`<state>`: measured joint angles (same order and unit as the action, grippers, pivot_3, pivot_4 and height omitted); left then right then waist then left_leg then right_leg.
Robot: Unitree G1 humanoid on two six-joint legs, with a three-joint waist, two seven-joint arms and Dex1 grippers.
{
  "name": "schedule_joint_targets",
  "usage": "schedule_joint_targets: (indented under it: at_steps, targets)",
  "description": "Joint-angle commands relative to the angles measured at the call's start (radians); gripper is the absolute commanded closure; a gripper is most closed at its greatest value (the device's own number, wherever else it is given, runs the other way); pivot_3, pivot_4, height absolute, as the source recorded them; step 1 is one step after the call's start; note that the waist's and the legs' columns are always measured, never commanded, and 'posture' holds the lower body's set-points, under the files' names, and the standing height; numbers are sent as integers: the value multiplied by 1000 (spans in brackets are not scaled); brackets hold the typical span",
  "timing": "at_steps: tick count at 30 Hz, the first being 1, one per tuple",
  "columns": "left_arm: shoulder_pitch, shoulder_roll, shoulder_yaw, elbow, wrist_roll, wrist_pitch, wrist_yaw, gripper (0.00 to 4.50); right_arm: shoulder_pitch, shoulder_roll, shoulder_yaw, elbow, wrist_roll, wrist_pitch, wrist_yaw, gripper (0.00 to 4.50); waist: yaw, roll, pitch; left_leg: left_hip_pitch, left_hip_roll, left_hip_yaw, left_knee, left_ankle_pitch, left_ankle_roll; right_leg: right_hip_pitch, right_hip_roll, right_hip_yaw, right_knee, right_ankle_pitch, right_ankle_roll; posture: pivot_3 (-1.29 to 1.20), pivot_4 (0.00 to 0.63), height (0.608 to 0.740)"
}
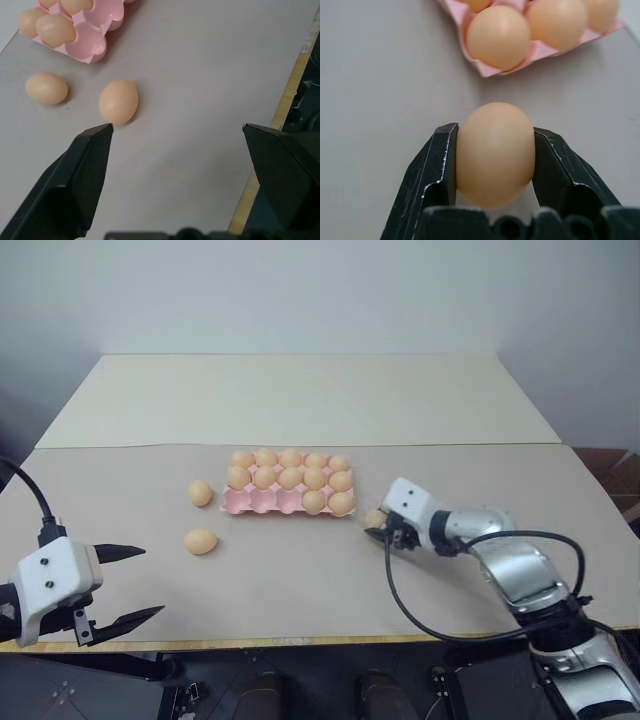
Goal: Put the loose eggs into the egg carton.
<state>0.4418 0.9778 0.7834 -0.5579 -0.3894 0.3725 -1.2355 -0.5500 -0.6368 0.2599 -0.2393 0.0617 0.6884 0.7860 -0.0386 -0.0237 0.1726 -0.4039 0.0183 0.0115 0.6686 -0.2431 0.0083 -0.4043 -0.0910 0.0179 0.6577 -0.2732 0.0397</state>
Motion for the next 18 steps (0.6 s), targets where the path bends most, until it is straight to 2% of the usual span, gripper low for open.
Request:
schedule_joint_targets:
  at_steps: [1,6,12,18]
  targets:
    - [2,2,17,-7,0,-14,-3,0,-97,38,-48,-64,37,10,-8,2575,-6,0,0,1,0,0,0,0,0,0,0,0,0,0,0,0,150,740]
    - [18,-3,33,-26,-19,7,-14,0,-163,197,-24,-49,56,10,-73,2575,-6,0,0,1,2,-1,0,0,0,0,2,0,1,0,0,0,150,740]
    - [30,-11,45,-41,-16,8,-9,0,-207,405,34,85,11,-67,-191,2575,-2,-1,-1,0,1,-1,0,0,-1,0,-1,-1,1,0,0,0,150,740]
    - [41,-18,57,-57,-15,16,-1,0,-241,498,78,246,-38,-187,-233,2575,-4,-1,-1,0,0,-2,0,1,-1,-1,0,-1,2,0,0,0,150,740]
